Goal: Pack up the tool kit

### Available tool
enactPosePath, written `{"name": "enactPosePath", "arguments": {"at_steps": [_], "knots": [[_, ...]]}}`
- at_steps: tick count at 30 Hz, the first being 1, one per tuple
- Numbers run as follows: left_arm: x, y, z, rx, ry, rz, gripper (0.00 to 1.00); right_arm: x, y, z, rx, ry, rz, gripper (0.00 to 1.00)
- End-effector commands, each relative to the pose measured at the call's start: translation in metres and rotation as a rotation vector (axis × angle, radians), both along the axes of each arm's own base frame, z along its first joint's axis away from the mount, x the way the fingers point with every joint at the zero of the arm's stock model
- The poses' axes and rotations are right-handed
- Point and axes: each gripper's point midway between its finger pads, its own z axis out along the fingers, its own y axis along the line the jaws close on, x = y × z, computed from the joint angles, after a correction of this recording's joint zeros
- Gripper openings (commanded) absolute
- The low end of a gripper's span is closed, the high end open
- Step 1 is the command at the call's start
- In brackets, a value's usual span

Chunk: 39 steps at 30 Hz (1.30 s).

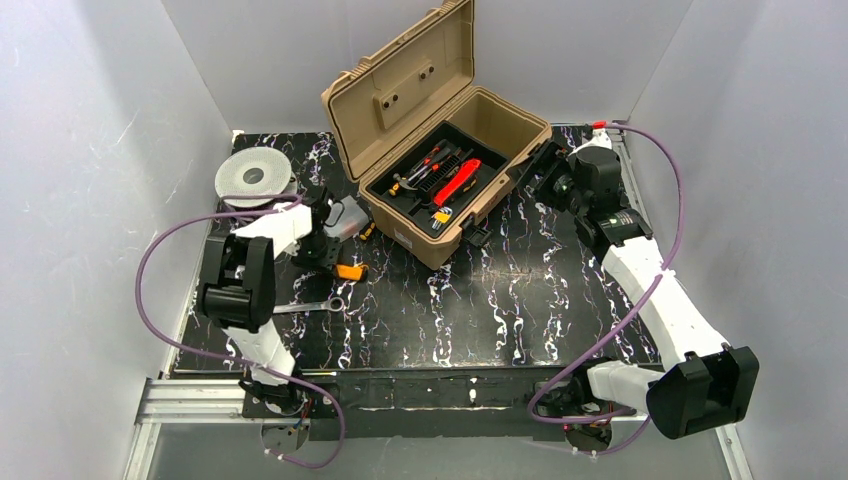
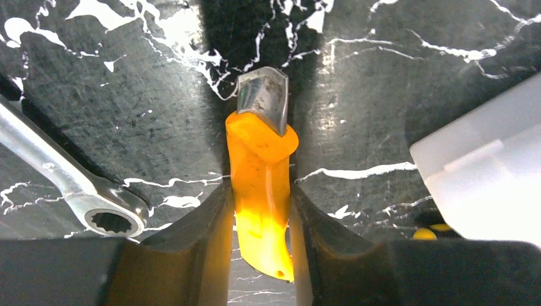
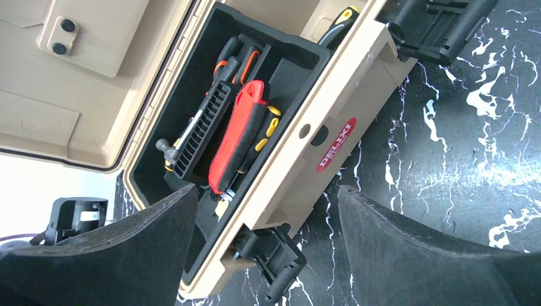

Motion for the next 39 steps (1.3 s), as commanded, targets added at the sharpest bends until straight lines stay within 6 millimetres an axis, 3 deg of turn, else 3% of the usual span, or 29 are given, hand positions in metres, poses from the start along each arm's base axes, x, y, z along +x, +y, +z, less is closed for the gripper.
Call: {"name": "enactPosePath", "arguments": {"at_steps": [1, 3, 9, 13, 16, 22, 23, 31, 39], "knots": [[-0.010, 0.022, 0.019, 0.099, -0.096, 0.019, 0.09, -0.001, 0.002, 0.023, 0.020, -0.087, 0.018, 0.87], [-0.009, 0.028, 0.040, 0.120, -0.180, -0.023, 0.00, -0.007, 0.014, 0.031, 0.030, -0.109, 0.100, 0.86], [0.000, 0.024, 0.127, 0.148, -0.583, -0.363, 0.00, -0.042, 0.059, 0.058, 0.070, -0.189, 0.460, 0.84], [0.006, -0.028, 0.213, 0.034, -1.133, -0.680, 0.00, -0.071, 0.093, 0.067, 0.072, -0.218, 0.695, 0.81], [-0.012, -0.070, 0.273, -0.089, -1.470, -0.900, 0.00, -0.098, 0.127, 0.068, 0.002, -0.221, 0.852, 0.81], [-0.042, -0.125, 0.333, -0.394, -1.700, -1.182, 0.00, -0.144, 0.169, 0.078, 0.030, -0.286, 1.102, 0.78], [-0.054, -0.141, 0.348, -0.449, -1.765, -1.249, 0.00, -0.157, 0.180, 0.077, 0.002, -0.322, 1.150, 0.79], [-0.088, -0.180, 0.375, -0.576, -1.883, -1.400, 0.00, -0.162, 0.192, 0.073, -0.025, -0.348, 1.167, 0.81], [-0.095, -0.185, 0.375, -0.601, -1.885, -1.412, 0.00, -0.178, 0.198, 0.084, 0.003, -0.418, 1.226, 0.79]]}}
